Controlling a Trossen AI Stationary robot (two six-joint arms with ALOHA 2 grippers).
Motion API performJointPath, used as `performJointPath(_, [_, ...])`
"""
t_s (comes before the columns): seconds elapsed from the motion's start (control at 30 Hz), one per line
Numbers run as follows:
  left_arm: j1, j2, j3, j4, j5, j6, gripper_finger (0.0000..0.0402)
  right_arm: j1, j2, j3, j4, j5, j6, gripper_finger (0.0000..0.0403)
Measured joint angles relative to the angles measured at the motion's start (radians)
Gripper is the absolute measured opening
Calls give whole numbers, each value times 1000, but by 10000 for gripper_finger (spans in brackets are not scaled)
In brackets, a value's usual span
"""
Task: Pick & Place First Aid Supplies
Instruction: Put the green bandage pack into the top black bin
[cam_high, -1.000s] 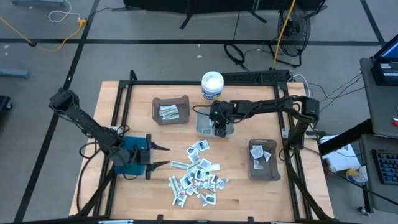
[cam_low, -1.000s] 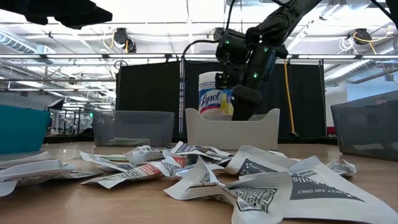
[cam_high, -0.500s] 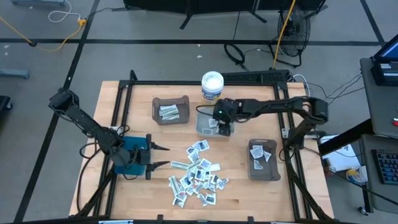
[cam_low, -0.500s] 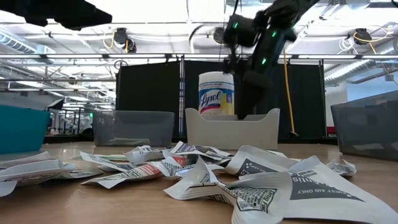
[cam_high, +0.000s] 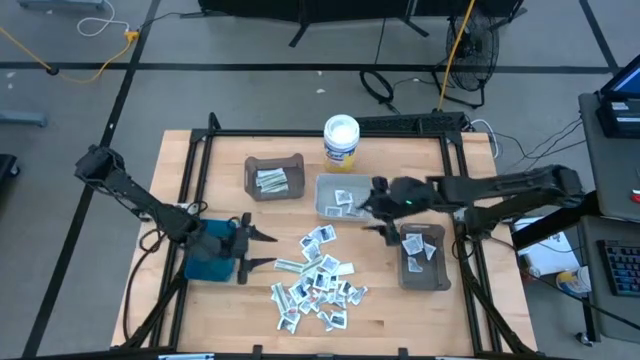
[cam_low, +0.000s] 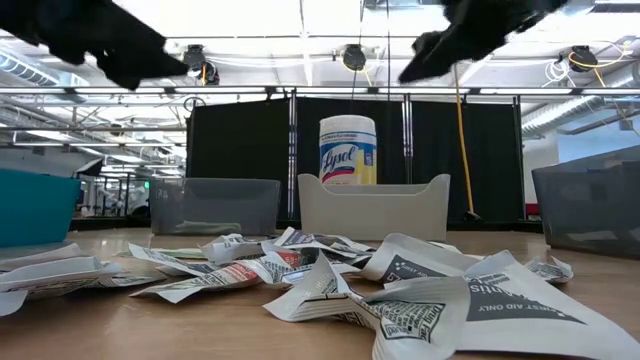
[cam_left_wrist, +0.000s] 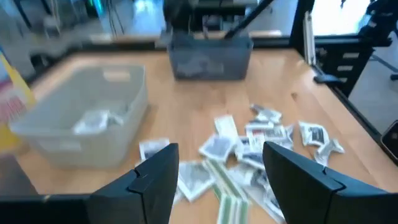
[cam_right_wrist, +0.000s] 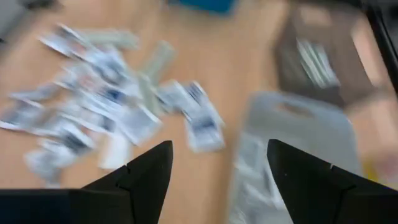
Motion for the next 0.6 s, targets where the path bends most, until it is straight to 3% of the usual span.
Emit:
performJointPath(0.2, [60,59,140,-254,55,-89,239,110,-159,-232,331,-39,-36,254])
performJointPath(0.37, [112,196,316,-496,125,-98,239,164,-243,-373,520,-37,-47,254])
performJointPath(0.6, [184,401,467,-630,294,-71,239,224,-287,-529,760,-37,-75,253])
